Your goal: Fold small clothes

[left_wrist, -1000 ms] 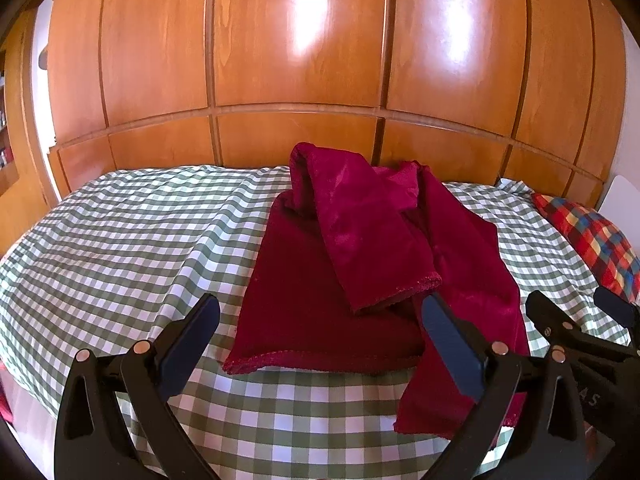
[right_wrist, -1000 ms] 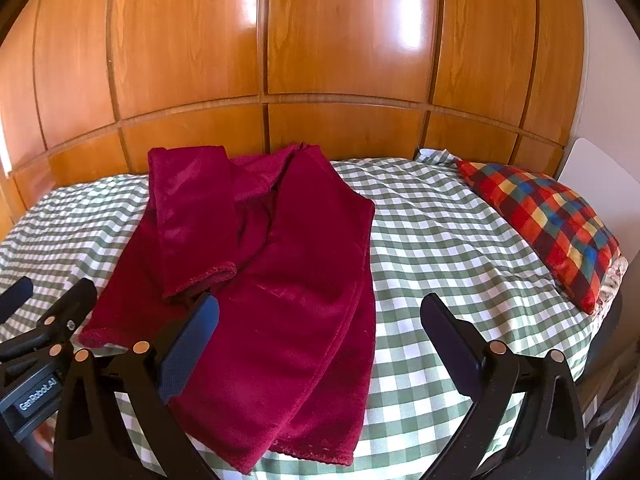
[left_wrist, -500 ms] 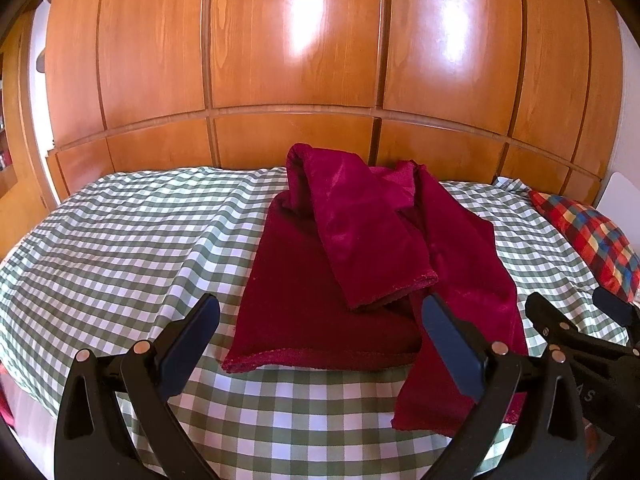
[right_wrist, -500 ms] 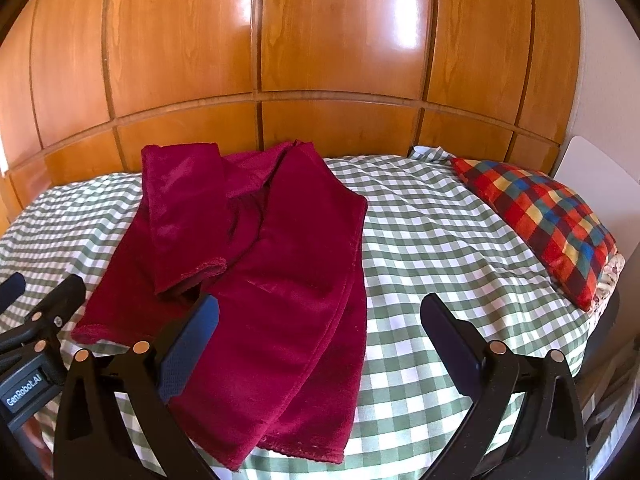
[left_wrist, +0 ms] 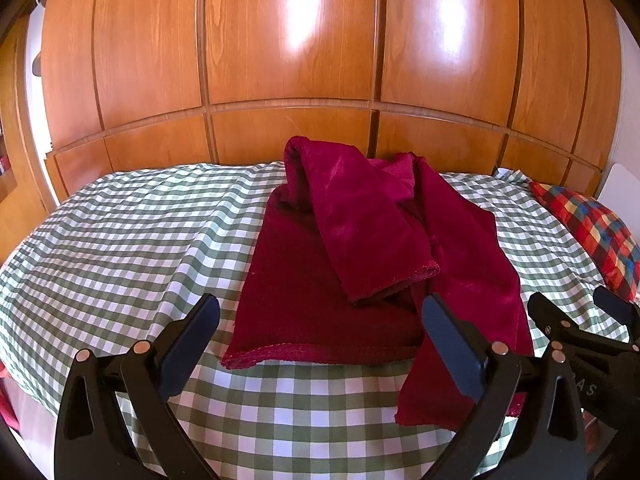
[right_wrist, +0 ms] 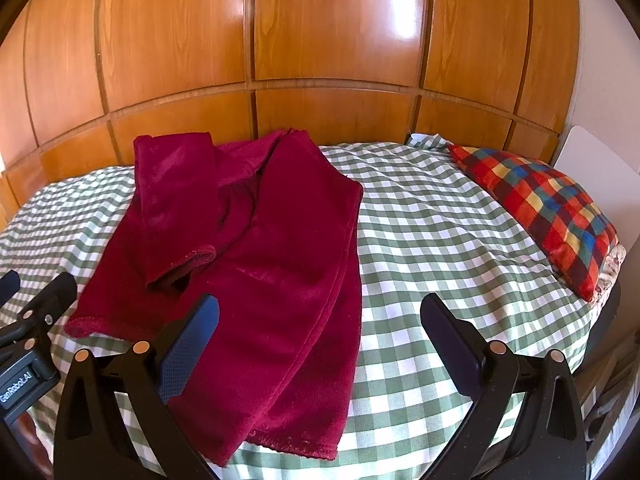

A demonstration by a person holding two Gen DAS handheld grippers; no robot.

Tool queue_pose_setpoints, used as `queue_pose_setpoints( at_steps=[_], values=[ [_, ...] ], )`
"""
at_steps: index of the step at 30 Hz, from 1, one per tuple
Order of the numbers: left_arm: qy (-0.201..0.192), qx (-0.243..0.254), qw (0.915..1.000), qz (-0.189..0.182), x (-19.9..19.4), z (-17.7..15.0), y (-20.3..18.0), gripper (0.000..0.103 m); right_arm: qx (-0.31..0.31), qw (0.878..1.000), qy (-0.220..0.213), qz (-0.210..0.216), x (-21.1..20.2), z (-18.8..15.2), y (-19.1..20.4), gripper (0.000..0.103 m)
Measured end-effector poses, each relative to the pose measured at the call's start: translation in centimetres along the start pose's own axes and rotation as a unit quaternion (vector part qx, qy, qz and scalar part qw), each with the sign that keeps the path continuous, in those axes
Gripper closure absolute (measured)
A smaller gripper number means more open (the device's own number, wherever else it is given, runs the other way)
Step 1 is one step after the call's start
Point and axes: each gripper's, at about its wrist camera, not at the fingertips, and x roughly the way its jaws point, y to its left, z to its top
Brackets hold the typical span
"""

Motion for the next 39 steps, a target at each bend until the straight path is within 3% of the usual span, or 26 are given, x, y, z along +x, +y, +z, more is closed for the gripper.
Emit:
queue_pose_setpoints(
  at_steps=[39],
  values=[
    [0.022, 0.001, 0.9997, 0.010, 2.8, 0.9, 1.1, 0.003, -0.005, 1.000, 0.020, 0.005, 2.3, -0.1, 0.2, 0.003]
  ],
)
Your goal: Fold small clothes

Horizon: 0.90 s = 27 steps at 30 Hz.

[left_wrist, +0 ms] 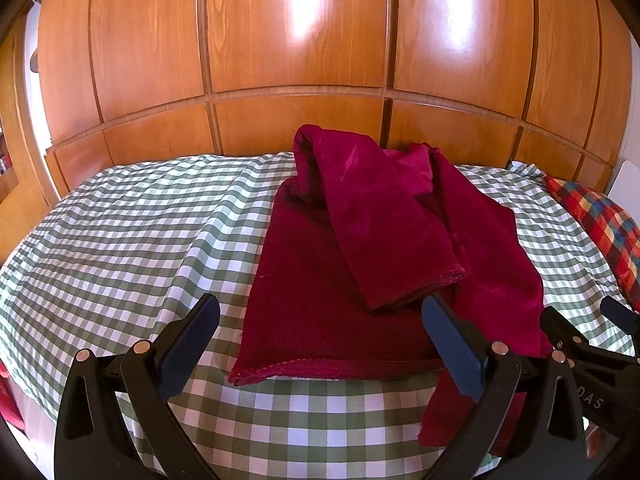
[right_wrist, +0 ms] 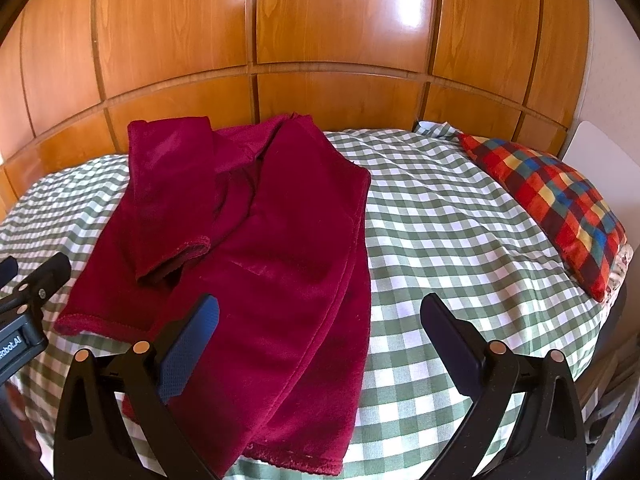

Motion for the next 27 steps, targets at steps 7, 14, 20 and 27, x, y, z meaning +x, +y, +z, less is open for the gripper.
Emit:
queue_pose_setpoints(
  at_steps=[7, 14, 20, 27],
  values=[
    [0.003, 0.004, 1.0000, 0.000, 0.4, 0.2, 0.0, 0.002, 0.004, 1.000, 0.005, 0.003, 0.4, -0.1, -0.1, 0.003],
    [0.037, -0.006, 0.9993, -0.009, 3.2, -0.2, 1.1, 0.003, 0.015, 0.999, 0.031, 0.016, 1.5, -0.5, -1.6, 0.003],
    [0.090, -0.053, 0.9939, -0.034, 6.7, -0.9, 4.2, 0.003, 0.096, 0.987, 0.080, 0.096, 3.0, -1.5, -6.1, 0.003],
    [0.132, -0.097, 0.9839, -0.071, 10.3, -2.0, 6.6, 0.016, 0.149, 0.957, 0.149, 0.200, 6.3, -3.6, -7.9, 0.011]
  ],
)
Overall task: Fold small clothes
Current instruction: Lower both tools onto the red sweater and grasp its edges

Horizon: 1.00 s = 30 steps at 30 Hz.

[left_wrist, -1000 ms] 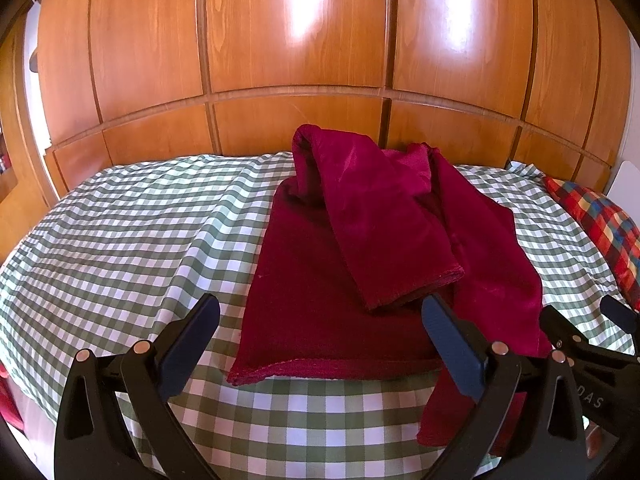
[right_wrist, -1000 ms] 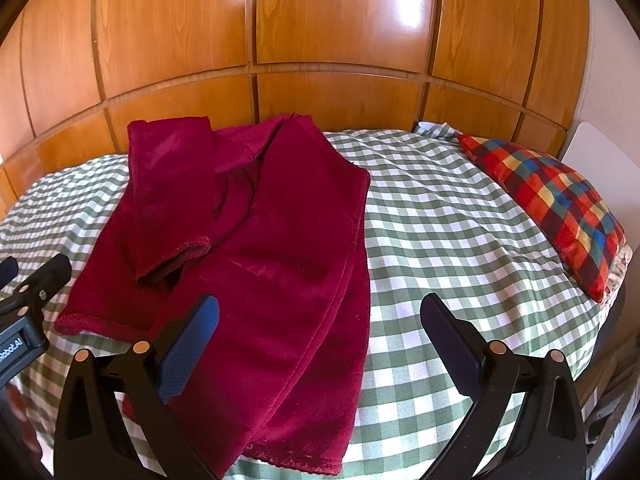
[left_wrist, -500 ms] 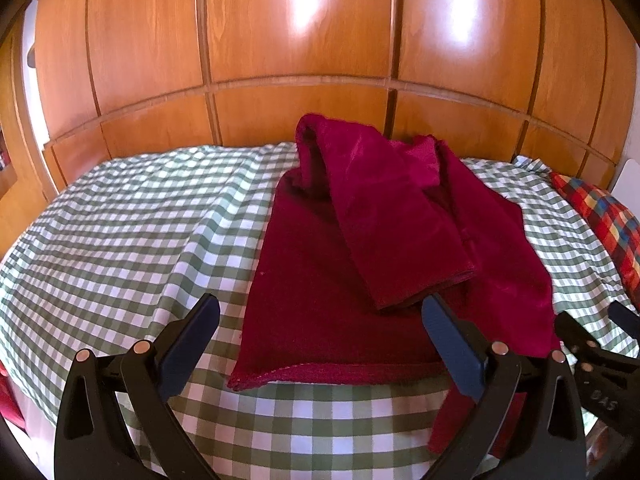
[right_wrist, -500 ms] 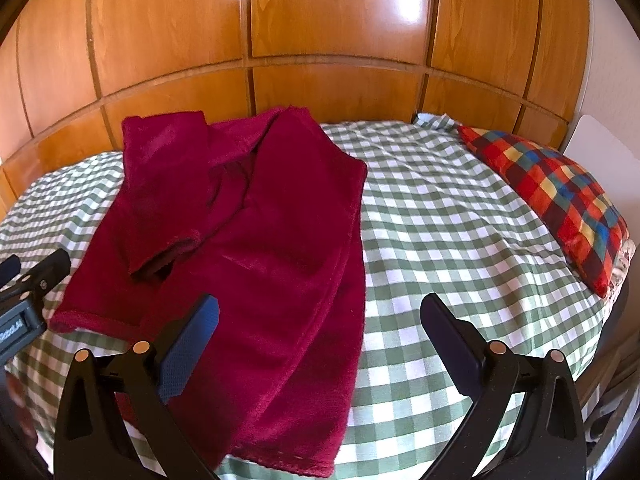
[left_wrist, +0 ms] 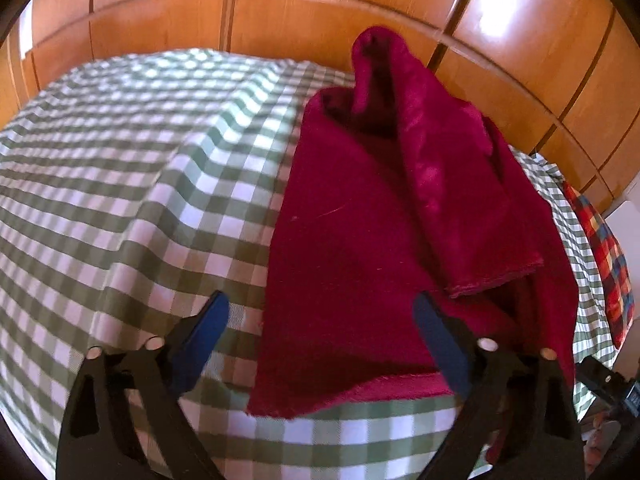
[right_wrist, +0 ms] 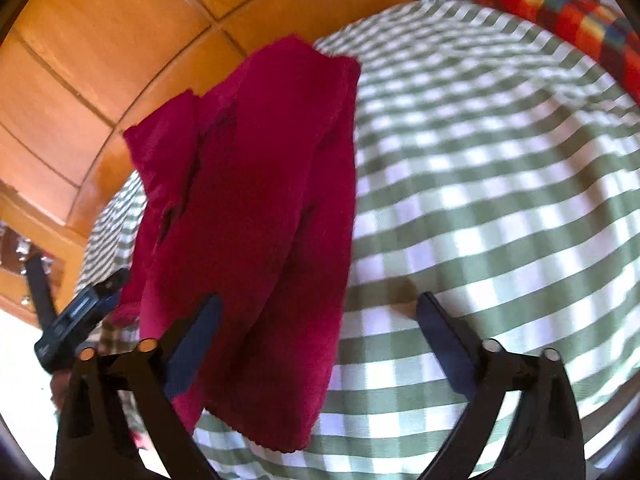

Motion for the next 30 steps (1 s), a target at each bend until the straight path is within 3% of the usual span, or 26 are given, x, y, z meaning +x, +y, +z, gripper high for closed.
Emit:
queue_pose_setpoints(
  at_steps=[4, 10, 12, 13, 14, 15, 17, 18, 21, 30],
  values=[
    [0.001, -0.012, 0.9999, 0.002, 1.0, 0.4, 0.6, 0.023, -0.030, 0.999, 0.008, 0.012, 0.8, -0.1, 1.7, 0.025],
    [0.017, 0.008, 0.9998, 0.005, 2.6, 1.3, -0.6, 0.032, -0.059, 0.998, 0.014, 0.007, 2.5, -0.1, 3.7, 0.025],
    [0.018, 0.020, 0.9995, 0.018, 3.1, 1.3, -1.2, 0.035, -0.071, 0.997, 0.013, 0.001, 2.7, -0.1, 4.1, 0.038],
    [0.019, 0.027, 0.9993, 0.017, 3.1, 1.4, -1.5, 0.046, -0.077, 0.997, 0.012, -0.001, 2.7, -0.1, 4.3, 0.042],
    [0.020, 0.033, 0.9992, 0.009, 3.0, 1.5, -1.8, 0.063, -0.084, 0.996, 0.012, -0.002, 2.7, -0.1, 4.4, 0.054],
    [0.020, 0.037, 0.9991, -0.002, 2.8, 1.5, -2.2, 0.073, -0.089, 0.996, 0.012, -0.002, 2.6, -0.1, 4.5, 0.065],
    [0.021, 0.046, 0.9987, -0.010, 2.6, 1.5, -2.7, 0.088, -0.100, 0.995, 0.014, -0.005, 2.6, 0.0, 4.8, 0.075],
    [0.020, 0.048, 0.9986, -0.010, 2.5, 1.5, -2.8, 0.089, -0.106, 0.994, 0.014, -0.007, 2.7, 0.1, 5.0, 0.081],
    [0.016, 0.045, 0.9987, -0.016, 1.6, 1.3, -2.8, 0.091, -0.128, 0.992, 0.011, -0.017, 2.3, 0.3, 5.4, 0.085],
    [-0.013, 0.038, 0.9966, -0.072, -5.0, -0.2, -1.2, 0.092, -0.150, 0.985, -0.031, -0.080, -3.2, 2.3, 1.6, 0.086]
  ],
)
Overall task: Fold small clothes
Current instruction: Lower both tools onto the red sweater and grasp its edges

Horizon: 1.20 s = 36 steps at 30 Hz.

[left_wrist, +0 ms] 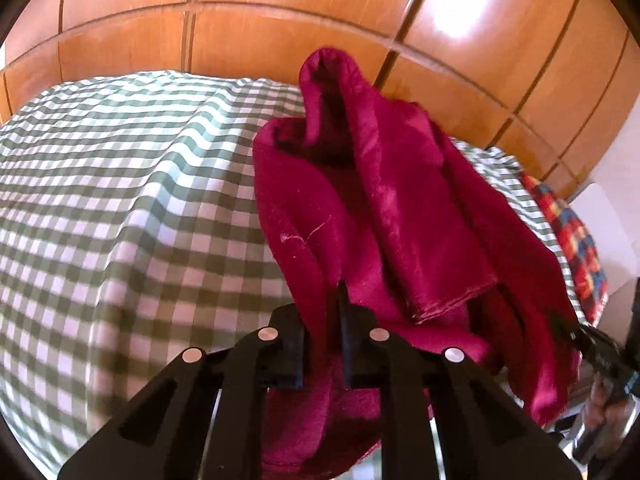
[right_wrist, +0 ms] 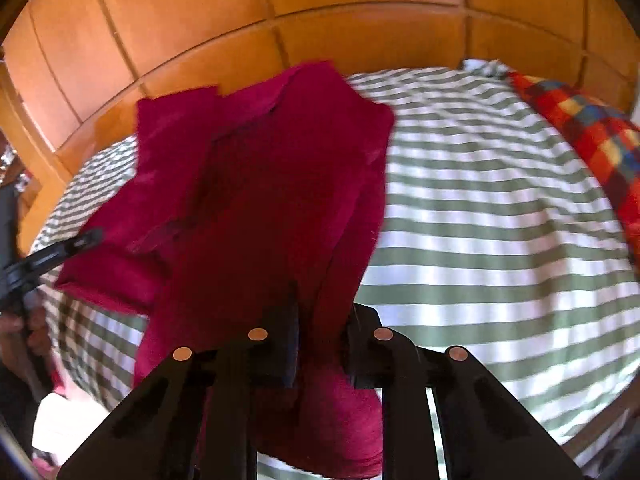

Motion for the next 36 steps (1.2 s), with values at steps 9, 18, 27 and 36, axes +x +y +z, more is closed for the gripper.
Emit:
queue_pose_setpoints(
  at_steps=[9, 18, 27, 36],
  values=[
    [0.053, -0.002, 0.9984, 0.017, -1.4, -6.4, 0.9, 0.088, 0.025, 0.999, 0.026, -0.029, -0.1, -1.9, -4.9, 0.078],
    [-0.023, -0.016, 0.9986, 0.045, -6.5, -5.8, 3.2, 0.058, 0.010, 0.999, -0.009, -0.029, -4.4, -2.6, -4.1, 0.053],
    [-0.020, 0.031, 0.9993, 0.010, -3.5, -2.6, -1.5, 0.045, -0.081, 0.996, 0.048, 0.006, 1.0, -4.4, 4.1, 0.078],
    [0.015, 0.067, 0.9976, 0.003, 1.8, -1.0, -5.3, 0.045, -0.050, 0.999, -0.004, -0.021, -4.4, 0.3, -1.7, 0.099]
  ],
)
